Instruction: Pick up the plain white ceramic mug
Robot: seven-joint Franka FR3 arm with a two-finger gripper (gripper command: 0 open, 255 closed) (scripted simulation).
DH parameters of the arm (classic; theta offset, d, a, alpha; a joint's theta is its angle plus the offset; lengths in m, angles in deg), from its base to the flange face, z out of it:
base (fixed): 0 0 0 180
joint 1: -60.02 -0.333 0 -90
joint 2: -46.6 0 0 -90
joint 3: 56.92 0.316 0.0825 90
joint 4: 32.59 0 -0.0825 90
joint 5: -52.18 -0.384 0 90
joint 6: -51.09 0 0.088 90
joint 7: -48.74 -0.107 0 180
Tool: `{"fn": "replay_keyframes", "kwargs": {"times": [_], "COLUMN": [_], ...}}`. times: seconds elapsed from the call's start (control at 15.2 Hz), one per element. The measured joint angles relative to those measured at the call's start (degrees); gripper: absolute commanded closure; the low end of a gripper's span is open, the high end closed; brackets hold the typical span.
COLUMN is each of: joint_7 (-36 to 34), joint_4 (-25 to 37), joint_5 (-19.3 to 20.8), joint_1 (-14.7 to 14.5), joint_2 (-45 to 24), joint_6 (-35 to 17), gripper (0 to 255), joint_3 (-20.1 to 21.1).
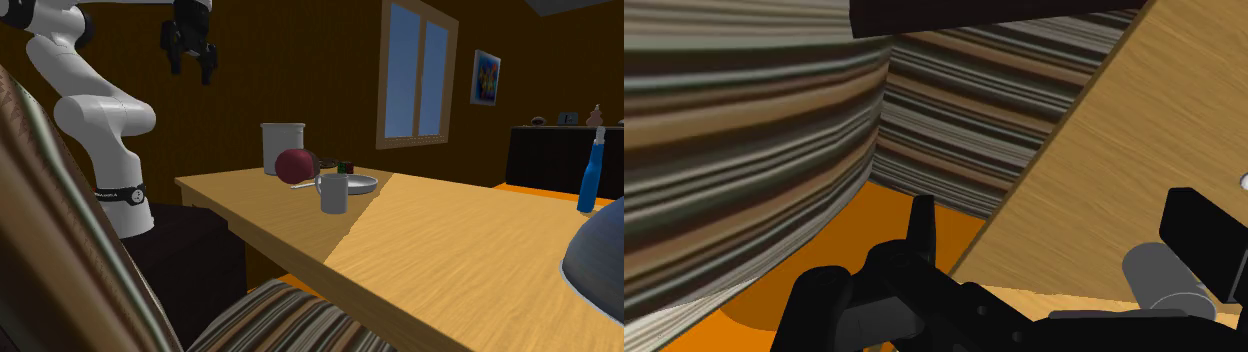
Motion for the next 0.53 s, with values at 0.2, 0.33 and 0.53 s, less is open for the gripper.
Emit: {"fn": "replay_keyframes", "kwargs": {"times": [0.2, 0.33, 0.53], "joint_7": [0.0, 0.4, 1.5], "joint_4": [0.2, 0.4, 1.3], "joint_5": [-0.4, -0.7, -1.0], "joint_1": [-0.4, -1.0, -1.6], "joint_2": [-2.3, -5.8, -11.8], "joint_6": [-1.9, -5.0, -9.8], "gripper": [0, 0, 0], "joint_3": [0.1, 0.0, -0.5]}}
